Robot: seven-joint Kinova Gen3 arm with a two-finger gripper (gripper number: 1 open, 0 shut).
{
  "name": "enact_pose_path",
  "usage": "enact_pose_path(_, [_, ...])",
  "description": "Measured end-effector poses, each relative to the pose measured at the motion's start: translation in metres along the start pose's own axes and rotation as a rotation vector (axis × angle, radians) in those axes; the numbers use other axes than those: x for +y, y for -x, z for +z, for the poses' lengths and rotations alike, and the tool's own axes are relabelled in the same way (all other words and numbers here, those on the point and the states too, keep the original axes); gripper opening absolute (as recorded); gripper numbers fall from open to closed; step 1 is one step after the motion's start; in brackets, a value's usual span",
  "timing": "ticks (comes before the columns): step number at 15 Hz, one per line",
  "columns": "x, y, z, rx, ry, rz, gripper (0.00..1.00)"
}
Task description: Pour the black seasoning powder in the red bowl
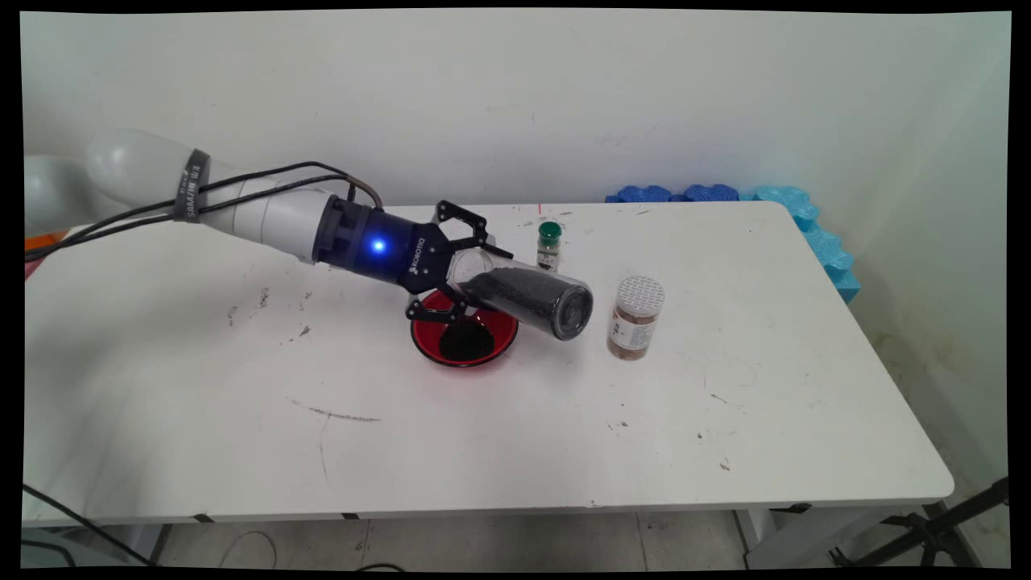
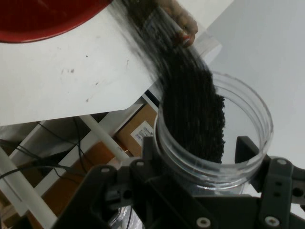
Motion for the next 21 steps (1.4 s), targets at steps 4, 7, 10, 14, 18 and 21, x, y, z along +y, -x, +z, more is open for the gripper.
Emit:
enact_pose_path(4, [-0.0008,-0.0002,-0.0006,-0.001,0.005,-0.008,0.0])
enact_pose_path(7, [-0.0016,0.0,-0.001,-0.002,0.009,-0.016,0.0])
enact_pose_path(10, [-0.0026,0.0,-0.0014,-0.003,0.012,-0.025,0.0])
enact_pose_path(14, [-0.0055,-0.0007,-0.0023,-0.001,0.012,-0.035,0.0])
enact_pose_path(18, [-0.0075,-0.0026,-0.0033,0.006,0.008,-0.024,0.0])
enact_pose_path(21, [-0.0075,-0.0045,-0.0038,0.013,0.002,0.005,0.0])
